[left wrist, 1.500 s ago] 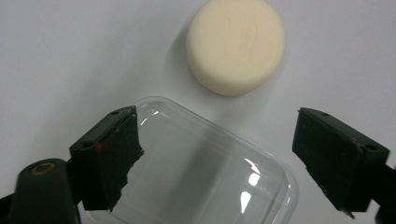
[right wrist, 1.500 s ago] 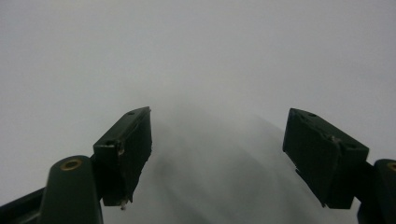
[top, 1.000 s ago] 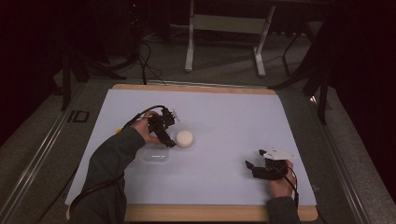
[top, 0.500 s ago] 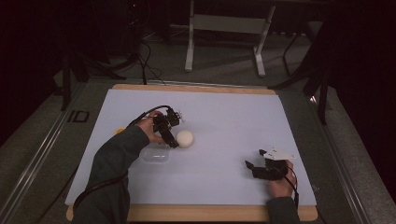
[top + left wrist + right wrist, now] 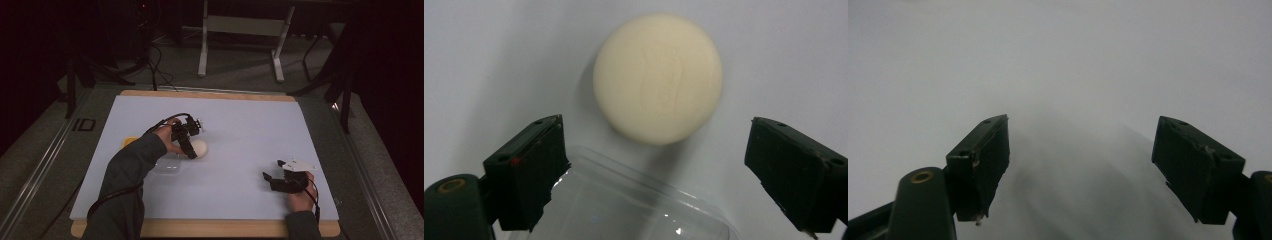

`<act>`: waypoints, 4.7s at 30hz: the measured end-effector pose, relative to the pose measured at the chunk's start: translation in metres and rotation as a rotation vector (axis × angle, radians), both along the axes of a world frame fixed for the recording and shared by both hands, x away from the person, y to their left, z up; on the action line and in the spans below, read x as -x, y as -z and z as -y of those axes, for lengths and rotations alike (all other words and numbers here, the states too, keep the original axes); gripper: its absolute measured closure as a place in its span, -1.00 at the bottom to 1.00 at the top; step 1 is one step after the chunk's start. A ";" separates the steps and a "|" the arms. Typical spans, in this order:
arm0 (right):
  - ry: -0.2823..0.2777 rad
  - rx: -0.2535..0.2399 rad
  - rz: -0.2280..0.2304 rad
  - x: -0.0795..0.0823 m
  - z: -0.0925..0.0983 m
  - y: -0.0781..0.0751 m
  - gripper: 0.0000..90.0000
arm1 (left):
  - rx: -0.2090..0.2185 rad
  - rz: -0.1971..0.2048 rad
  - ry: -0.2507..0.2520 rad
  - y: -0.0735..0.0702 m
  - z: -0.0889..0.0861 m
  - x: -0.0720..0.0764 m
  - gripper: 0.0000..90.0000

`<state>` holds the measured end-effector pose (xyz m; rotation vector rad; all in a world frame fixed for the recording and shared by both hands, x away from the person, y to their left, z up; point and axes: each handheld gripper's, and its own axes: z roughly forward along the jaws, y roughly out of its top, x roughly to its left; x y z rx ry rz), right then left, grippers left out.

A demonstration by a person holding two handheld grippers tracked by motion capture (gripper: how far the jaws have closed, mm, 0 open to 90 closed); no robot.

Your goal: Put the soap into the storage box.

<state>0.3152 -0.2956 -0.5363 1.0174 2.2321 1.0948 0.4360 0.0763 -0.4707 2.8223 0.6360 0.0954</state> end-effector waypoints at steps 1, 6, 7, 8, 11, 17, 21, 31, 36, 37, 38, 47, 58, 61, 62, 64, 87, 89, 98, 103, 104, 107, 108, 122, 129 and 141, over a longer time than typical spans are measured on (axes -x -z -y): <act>-0.001 0.001 0.000 0.000 0.000 0.000 -0.50 | 0.004 0.000 -0.001 0.000 0.002 -0.001 -0.80; -0.001 0.002 0.000 0.000 0.000 0.000 -0.50 | 0.004 -0.001 0.003 0.001 0.006 -0.002 -0.81; -0.002 0.002 0.000 0.000 0.000 0.000 -0.50 | -0.002 0.001 0.005 0.002 0.010 -0.003 -0.81; -0.002 0.002 0.000 0.000 0.000 0.000 -0.50 | -0.005 0.002 0.008 0.003 0.011 -0.004 -0.81; -0.002 0.002 0.000 0.000 0.000 0.000 -0.50 | -0.007 -0.004 0.014 0.005 0.014 -0.006 -0.81; -0.003 0.002 0.000 0.000 0.000 0.000 -0.50 | -0.035 -0.003 0.020 0.009 0.022 -0.008 -0.85; -0.004 0.002 0.000 0.000 0.000 0.000 -0.50 | -0.049 -0.013 0.023 0.015 0.027 -0.010 -0.85; -0.005 0.002 0.000 0.000 0.000 0.000 -0.50 | -0.079 -0.032 0.033 0.025 0.033 -0.015 -0.77; -0.006 0.003 -0.001 0.000 0.000 0.000 -0.50 | -0.108 -0.039 0.037 0.032 0.037 -0.018 -0.75; -0.006 0.002 0.000 0.000 0.000 0.000 -0.50 | -0.108 -0.044 0.037 0.032 0.037 -0.018 -0.73; -0.006 0.002 0.000 0.000 0.000 0.000 -0.50 | -0.107 -0.047 0.036 0.033 0.037 -0.018 -0.70; -0.007 0.002 -0.001 0.000 0.000 0.000 -0.50 | -0.102 -0.060 0.021 0.035 0.035 -0.023 -0.66; -0.007 0.003 -0.001 0.000 0.000 0.000 -0.50 | -0.132 -0.077 0.040 0.032 0.038 -0.022 -0.47; -0.007 0.003 -0.001 0.000 0.000 0.000 -0.50 | -0.143 -0.081 0.045 0.031 0.040 -0.023 -0.44; -0.007 0.003 -0.001 0.000 0.000 0.000 -0.50 | -0.144 -0.083 0.044 0.031 0.040 -0.023 -0.44; -0.007 0.002 -0.001 0.000 0.000 0.000 -0.50 | -0.149 -0.087 0.046 0.031 0.040 -0.023 -0.44; -0.008 0.001 0.001 0.000 0.000 0.000 -0.50 | -0.157 -0.094 0.015 0.016 0.036 -0.025 -0.43; -0.007 0.001 0.002 0.000 0.000 0.000 -0.50 | -0.154 -0.091 0.017 0.013 0.035 -0.025 -0.43; -0.007 0.000 0.002 0.000 0.000 0.000 -0.50 | -0.144 -0.086 0.002 0.004 0.029 -0.025 -0.43; -0.007 -0.001 0.001 0.001 0.000 0.000 -0.50 | -0.147 -0.092 0.000 0.000 0.026 -0.025 -0.43; -0.007 0.000 0.002 0.001 0.000 0.000 -0.50 | -0.146 -0.092 -0.001 -0.001 0.025 -0.024 -0.43; -0.008 0.000 0.002 0.001 0.000 0.000 -0.50 | -0.145 -0.088 -0.001 -0.004 0.022 -0.023 -0.43; -0.008 0.000 0.002 0.001 0.000 0.000 -0.50 | -0.146 -0.087 -0.002 -0.005 0.021 -0.023 -0.43; -0.007 0.000 0.003 0.001 0.000 0.000 -0.50 | -0.146 -0.067 -0.011 -0.018 0.008 -0.017 -0.43; -0.006 0.000 0.004 0.001 0.000 0.000 -0.50 | -0.155 -0.056 -0.019 -0.026 0.000 -0.015 -0.43; -0.006 -0.001 0.008 0.001 0.000 0.000 -0.50 | -0.141 -0.046 -0.033 -0.034 -0.010 -0.013 -0.43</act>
